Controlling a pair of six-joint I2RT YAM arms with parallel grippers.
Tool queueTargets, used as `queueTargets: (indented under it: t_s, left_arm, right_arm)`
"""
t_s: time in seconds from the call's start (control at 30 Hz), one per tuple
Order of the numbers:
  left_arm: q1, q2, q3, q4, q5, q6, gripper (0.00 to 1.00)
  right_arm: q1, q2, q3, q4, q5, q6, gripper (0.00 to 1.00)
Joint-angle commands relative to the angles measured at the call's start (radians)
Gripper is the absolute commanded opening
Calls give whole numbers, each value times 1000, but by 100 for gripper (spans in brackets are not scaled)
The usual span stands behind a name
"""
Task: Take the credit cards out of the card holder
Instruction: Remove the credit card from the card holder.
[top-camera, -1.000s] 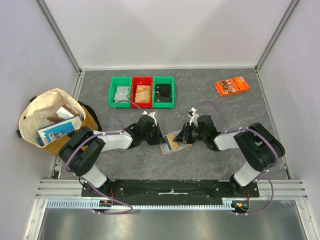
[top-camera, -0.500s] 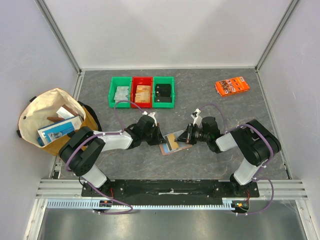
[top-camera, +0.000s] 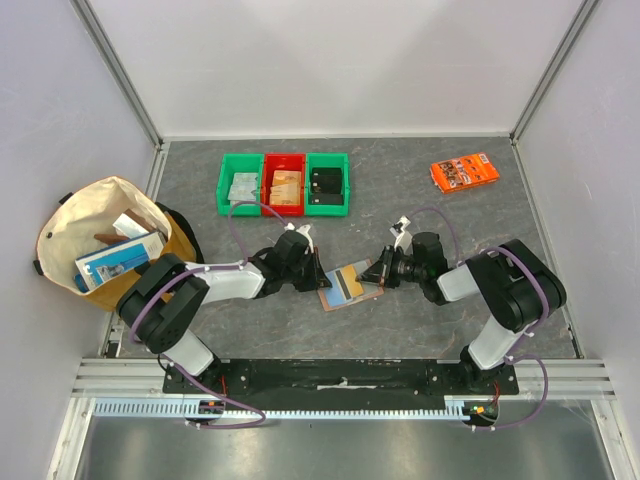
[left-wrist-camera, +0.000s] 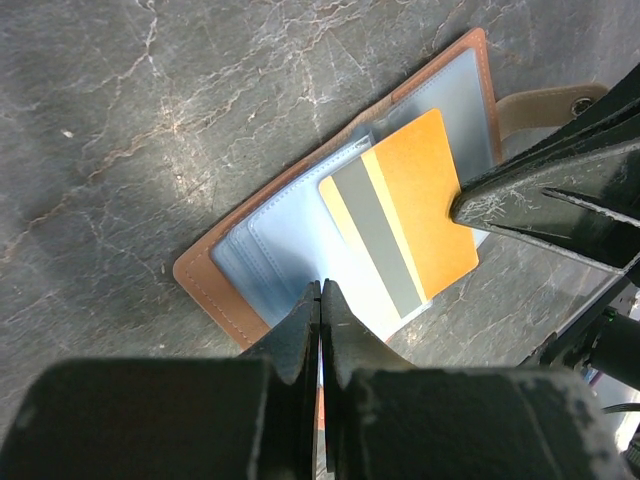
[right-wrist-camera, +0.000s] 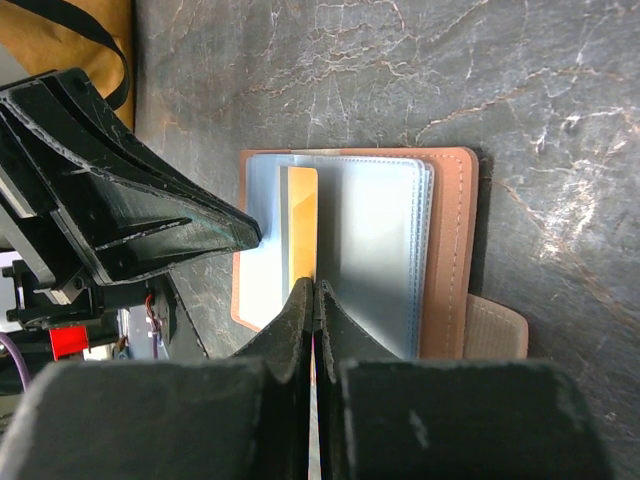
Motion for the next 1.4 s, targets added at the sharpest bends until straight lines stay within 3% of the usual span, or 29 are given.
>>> queueTargets:
  t_s: [0.0,0.13,0.43,0.5,0.7,0.87,1.1,1.2,1.37]
  left_arm:
    - [0,-21,-18,-105,-18,35,2]
    - [-2,-22,-6,-111,-17,43,2]
    - [-5,-7,-4,-110,-12,43,2]
    - [-5,-7,-7,-110,-12,43,2]
    - [-6,-13,-27,-104,-27,31,2]
    - [-6,-7,-38,-87,-24,17,2]
    - [-5,-67,-41,-87,-44,6,2]
    - [-3,-119,-32,-99,-47,-9,11]
    - [24,-246,-8,-133,-49,-19,56]
  right_arm:
    - [-7,-24,5,-11,-10,-32,6]
    - [-5,-5,25,-8,-48,-33,26]
    - [24,56,68,-15,-97,-36,29]
    - [34,70,82,-34,-99,-44,27]
    - [31,44,92,-94,-70,-73,0]
    - [-7,-86,102,-290,18,-183,0]
    - [-18,-215,114,-431,91,-268,0]
    - [-18,-316,134,-503,134,-318,0]
    - [19,-476,158,-562,237,-406,0]
